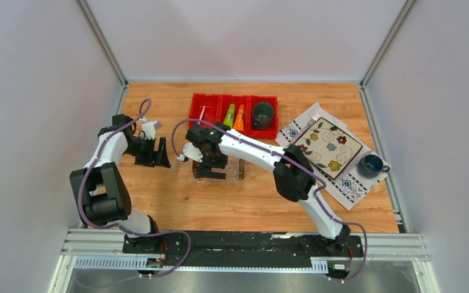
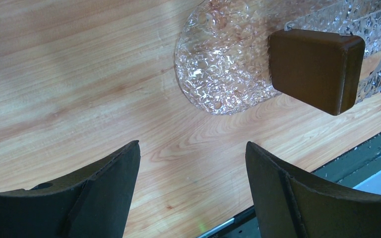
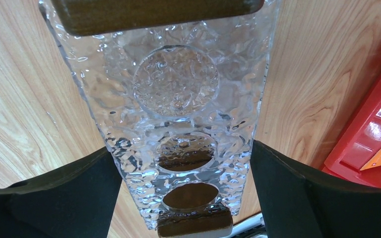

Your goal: Prepare toiletry sets of a toothbrush and toothpaste on the tray

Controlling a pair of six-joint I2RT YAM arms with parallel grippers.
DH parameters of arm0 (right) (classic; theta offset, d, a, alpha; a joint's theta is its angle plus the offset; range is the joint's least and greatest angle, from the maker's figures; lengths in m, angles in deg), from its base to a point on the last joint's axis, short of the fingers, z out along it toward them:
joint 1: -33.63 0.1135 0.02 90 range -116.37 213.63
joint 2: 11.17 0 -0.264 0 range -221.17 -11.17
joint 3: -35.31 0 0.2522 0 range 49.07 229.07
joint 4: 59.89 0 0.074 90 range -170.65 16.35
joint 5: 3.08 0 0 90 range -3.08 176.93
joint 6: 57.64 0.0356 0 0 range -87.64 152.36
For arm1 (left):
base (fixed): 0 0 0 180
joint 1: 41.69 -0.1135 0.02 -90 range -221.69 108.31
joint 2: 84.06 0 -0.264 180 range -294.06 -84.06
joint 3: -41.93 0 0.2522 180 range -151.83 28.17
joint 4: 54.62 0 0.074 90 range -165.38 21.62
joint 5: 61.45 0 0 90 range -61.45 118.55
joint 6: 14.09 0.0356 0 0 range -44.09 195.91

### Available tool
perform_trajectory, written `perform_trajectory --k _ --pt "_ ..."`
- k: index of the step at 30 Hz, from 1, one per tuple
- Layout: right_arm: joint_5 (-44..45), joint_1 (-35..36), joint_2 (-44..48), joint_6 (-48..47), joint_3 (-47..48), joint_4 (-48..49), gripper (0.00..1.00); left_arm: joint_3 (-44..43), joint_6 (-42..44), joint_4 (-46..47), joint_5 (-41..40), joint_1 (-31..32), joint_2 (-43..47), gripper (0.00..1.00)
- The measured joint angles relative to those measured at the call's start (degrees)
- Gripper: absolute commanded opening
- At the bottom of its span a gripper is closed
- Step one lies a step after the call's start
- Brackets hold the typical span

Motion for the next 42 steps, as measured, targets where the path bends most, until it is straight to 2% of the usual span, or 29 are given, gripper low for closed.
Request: perform_trajectory --k 14,23,26,29,35,42 --pt "0.3 0.0 1.8 0.2 0.1 -0.9 1.00 0.0 0.3 -0.8 0.4 0.0 0.6 0.86" --pt "0.3 -0.5 11.0 1.7 -0.3 -1.2 1.00 0.0 0.7 -1.7 0.8 0.0 4.2 0.86" --pt "0.2 -1.7 14.2 2.9 -0.2 -1.1 0.95 0.0 0.9 -2.0 1.0 0.0 4.8 0.86" --pt "0.2 -4.9 15.6 4.4 1.0 -0.9 0.91 0.0 1.0 -2.1 1.2 0.0 5.6 0.86" --pt "0.4 -15.0 15.6 5.7 2.2 0.3 0.89 0.0 1.6 -2.2 2.4 0.0 8.0 0.86" --pt "0.4 -24.2 12.5 4.9 4.1 1.9 0.78 0.0 2.9 -2.9 2.9 0.0 9.0 0.86"
